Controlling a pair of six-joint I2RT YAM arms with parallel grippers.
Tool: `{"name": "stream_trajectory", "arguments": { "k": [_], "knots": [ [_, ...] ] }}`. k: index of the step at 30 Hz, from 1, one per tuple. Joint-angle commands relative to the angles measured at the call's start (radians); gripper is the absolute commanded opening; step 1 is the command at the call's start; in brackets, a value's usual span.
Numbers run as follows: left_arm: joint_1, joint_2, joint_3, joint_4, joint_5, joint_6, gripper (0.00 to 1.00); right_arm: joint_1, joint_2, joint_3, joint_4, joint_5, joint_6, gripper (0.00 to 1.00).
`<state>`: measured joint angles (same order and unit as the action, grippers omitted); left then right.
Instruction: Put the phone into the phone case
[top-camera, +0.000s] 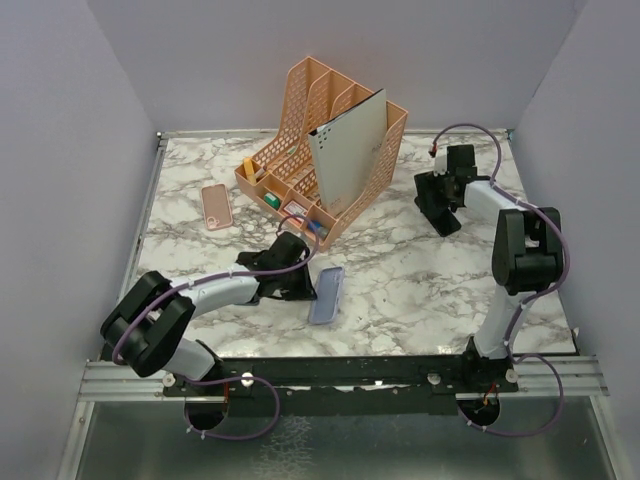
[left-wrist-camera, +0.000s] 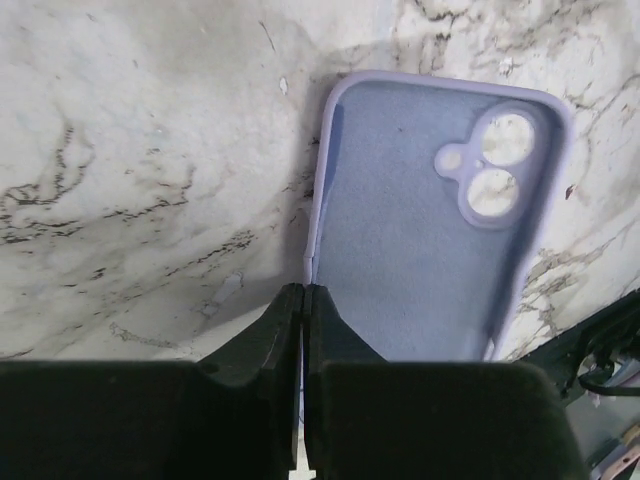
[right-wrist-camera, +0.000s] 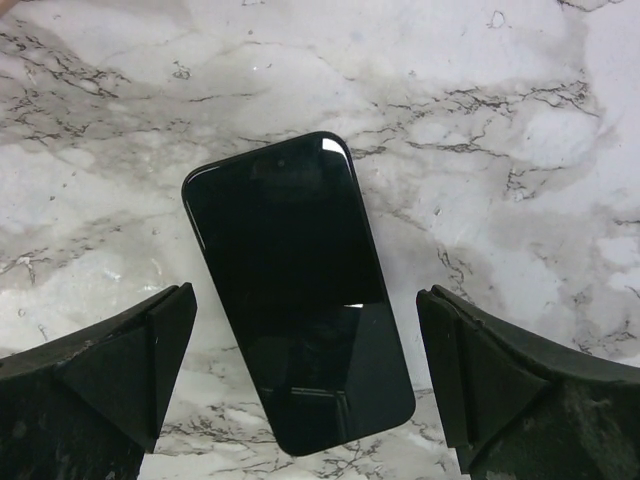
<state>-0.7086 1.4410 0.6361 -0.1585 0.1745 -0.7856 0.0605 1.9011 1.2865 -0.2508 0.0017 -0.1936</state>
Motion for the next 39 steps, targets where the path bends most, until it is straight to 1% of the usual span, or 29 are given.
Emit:
{"name": "stream_trajectory", "arguments": {
  "k": [1, 5, 9, 12, 14, 15, 19, 20, 24, 28, 32, 39],
  "knots": [
    [0.000, -0.047, -0.004, 0.025, -0.075, -0.037, 0.11, -0.010, 0.055, 0.064, -0.067, -0.072, -0.052, 1.00],
    [0.001, -0.051, 0.004, 0.024, -0.047, -0.044, 0.23, -0.010, 0.082, 0.079, -0.089, -0.060, -0.081, 1.00],
    [0.000, -0.077, 0.012, 0.026, 0.004, -0.047, 0.42, -0.010, 0.073, 0.061, -0.086, -0.054, -0.113, 1.00],
    [0.001, -0.129, 0.032, -0.006, 0.006, -0.019, 0.55, -0.010, 0.071, 0.057, -0.083, -0.079, -0.118, 1.00],
    [0.000, -0.159, 0.071, -0.056, -0.001, 0.028, 0.66, -0.010, 0.080, 0.057, -0.086, -0.090, -0.125, 1.00],
    [0.001, -0.171, 0.095, -0.093, -0.006, 0.056, 0.73, -0.010, 0.086, 0.058, -0.092, -0.087, -0.130, 1.00],
    [0.001, -0.215, 0.191, -0.220, -0.037, 0.173, 0.96, -0.010, 0.113, 0.069, -0.113, -0.058, -0.146, 1.00],
    [0.001, -0.229, 0.207, -0.244, -0.046, 0.199, 0.99, -0.010, 0.117, 0.069, -0.115, -0.064, -0.151, 1.00],
    [0.001, -0.287, 0.233, -0.296, -0.071, 0.294, 0.99, -0.010, 0.123, 0.067, -0.118, -0.081, -0.156, 1.00],
    [0.000, -0.340, 0.216, -0.306, -0.118, 0.358, 0.99, -0.013, 0.136, 0.068, -0.124, -0.062, -0.168, 1.00],
    [0.002, -0.374, 0.198, -0.305, -0.153, 0.374, 0.99, -0.027, 0.138, 0.087, -0.134, -0.048, -0.159, 1.00],
    [0.002, -0.384, 0.202, -0.305, -0.167, 0.386, 0.99, -0.053, 0.149, 0.157, -0.239, -0.119, -0.152, 1.00]
  ]
}}
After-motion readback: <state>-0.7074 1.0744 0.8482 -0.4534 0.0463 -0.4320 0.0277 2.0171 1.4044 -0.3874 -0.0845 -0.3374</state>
